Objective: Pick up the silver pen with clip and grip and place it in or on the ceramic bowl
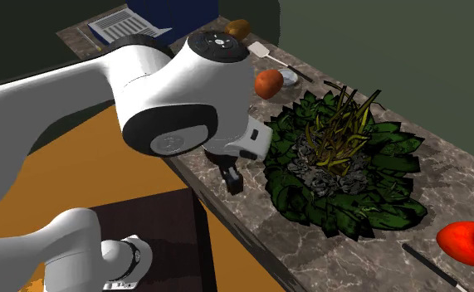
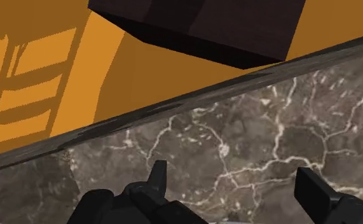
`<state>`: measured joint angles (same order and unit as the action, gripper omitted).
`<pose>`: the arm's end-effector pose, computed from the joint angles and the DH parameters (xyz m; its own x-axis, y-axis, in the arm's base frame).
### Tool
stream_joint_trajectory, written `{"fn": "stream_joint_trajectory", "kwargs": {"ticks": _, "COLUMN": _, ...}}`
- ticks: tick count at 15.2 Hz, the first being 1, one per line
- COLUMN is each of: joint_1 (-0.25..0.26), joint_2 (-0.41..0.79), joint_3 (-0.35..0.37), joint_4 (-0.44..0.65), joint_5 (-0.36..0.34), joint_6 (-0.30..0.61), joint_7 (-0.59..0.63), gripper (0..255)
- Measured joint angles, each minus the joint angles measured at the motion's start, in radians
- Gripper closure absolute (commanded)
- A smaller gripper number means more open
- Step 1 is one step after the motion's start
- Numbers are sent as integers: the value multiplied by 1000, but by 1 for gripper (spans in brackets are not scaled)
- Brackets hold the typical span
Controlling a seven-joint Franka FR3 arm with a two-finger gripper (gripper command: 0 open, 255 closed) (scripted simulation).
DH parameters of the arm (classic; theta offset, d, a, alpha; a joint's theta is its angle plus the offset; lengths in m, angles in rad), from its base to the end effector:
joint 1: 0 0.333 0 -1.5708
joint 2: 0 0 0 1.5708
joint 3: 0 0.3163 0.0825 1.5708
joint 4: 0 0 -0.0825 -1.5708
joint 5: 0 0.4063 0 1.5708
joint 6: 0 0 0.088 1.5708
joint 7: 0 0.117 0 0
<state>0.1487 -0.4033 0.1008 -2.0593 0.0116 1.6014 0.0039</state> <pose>0.4299 0.1174 0.5812 0.9710 0.2324 -0.0562 0.2343 -0.9718 0.0282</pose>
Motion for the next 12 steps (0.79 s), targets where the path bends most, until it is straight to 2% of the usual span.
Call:
{"fn": "stream_joint_trajectory", "kwargs": {"ticks": 5, "joint_1": 43, "joint_2": 126, "joint_3": 40, "joint_4": 106, "joint_5": 33, "joint_6": 35, "joint_7": -23, "gripper": 0}}
{"fn": "stream_joint_trajectory", "kwargs": {"ticks": 12, "joint_1": 98, "joint_2": 318, "joint_3": 99, "joint_4": 314, "joint_5": 56, "joint_6": 40, "joint_7": -52, "gripper": 0}}
